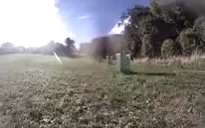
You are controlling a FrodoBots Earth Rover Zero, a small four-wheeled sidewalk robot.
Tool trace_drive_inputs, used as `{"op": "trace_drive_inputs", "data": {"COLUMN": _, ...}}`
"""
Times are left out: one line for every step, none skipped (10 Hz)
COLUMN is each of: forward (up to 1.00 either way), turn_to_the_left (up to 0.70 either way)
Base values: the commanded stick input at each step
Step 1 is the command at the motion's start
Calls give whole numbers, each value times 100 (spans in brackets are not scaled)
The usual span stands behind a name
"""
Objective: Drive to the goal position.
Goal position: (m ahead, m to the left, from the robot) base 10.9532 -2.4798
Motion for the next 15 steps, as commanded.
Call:
{"op": "trace_drive_inputs", "data": {"forward": 50, "turn_to_the_left": 0}}
{"op": "trace_drive_inputs", "data": {"forward": 50, "turn_to_the_left": 0}}
{"op": "trace_drive_inputs", "data": {"forward": 50, "turn_to_the_left": 0}}
{"op": "trace_drive_inputs", "data": {"forward": 50, "turn_to_the_left": 0}}
{"op": "trace_drive_inputs", "data": {"forward": 50, "turn_to_the_left": 0}}
{"op": "trace_drive_inputs", "data": {"forward": 50, "turn_to_the_left": 0}}
{"op": "trace_drive_inputs", "data": {"forward": 50, "turn_to_the_left": 0}}
{"op": "trace_drive_inputs", "data": {"forward": 50, "turn_to_the_left": 0}}
{"op": "trace_drive_inputs", "data": {"forward": 50, "turn_to_the_left": 0}}
{"op": "trace_drive_inputs", "data": {"forward": 50, "turn_to_the_left": 0}}
{"op": "trace_drive_inputs", "data": {"forward": 50, "turn_to_the_left": 0}}
{"op": "trace_drive_inputs", "data": {"forward": 50, "turn_to_the_left": 0}}
{"op": "trace_drive_inputs", "data": {"forward": 50, "turn_to_the_left": 0}}
{"op": "trace_drive_inputs", "data": {"forward": 50, "turn_to_the_left": 0}}
{"op": "trace_drive_inputs", "data": {"forward": 50, "turn_to_the_left": 0}}
